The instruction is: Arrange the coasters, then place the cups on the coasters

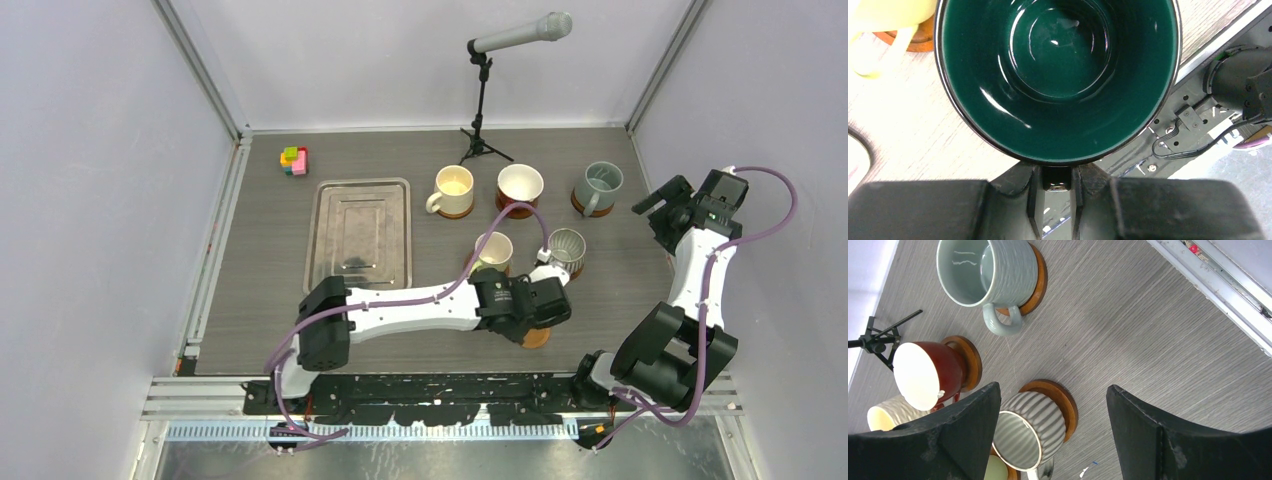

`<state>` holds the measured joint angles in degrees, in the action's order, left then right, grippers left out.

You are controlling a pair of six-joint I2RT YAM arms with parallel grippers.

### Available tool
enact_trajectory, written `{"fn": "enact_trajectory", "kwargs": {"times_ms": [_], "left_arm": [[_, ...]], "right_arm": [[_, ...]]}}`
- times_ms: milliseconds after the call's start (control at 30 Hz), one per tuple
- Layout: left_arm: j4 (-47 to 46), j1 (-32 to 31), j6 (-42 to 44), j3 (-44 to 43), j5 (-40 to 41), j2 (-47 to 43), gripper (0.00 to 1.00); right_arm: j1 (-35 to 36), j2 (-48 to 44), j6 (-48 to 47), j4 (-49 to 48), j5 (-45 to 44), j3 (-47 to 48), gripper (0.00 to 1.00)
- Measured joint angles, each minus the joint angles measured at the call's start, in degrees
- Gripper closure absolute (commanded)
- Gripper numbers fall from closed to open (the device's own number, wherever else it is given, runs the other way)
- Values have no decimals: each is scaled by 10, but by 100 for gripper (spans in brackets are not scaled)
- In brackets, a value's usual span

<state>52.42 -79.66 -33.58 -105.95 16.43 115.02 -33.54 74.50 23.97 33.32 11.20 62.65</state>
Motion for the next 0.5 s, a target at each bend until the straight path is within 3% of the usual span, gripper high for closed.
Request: {"fn": "enact_trajectory", "kwargs": {"times_ms": [500], "left_arm": [[-3,-30,-49,-33,26,68,100]], "right_arm": [[-2,0,0,0,-2,0,18]]}}
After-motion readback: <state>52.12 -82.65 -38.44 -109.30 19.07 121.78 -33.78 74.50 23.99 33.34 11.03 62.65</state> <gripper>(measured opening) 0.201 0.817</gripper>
